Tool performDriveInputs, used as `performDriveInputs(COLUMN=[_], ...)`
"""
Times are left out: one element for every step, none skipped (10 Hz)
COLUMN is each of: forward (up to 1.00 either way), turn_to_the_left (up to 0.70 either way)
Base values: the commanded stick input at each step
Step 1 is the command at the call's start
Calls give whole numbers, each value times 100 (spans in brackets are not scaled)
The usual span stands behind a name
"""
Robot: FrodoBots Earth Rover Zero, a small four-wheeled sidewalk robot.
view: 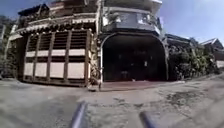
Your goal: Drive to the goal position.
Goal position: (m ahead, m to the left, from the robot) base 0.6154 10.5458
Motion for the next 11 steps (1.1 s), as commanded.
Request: performDriveInputs(forward=[70, 70, 70, 70, 70, 70, 70, 70, 70, 70, 70], turn_to_the_left=[33, 33, 0, 0, 0, 0, 23, 33, 33, 33, 33])
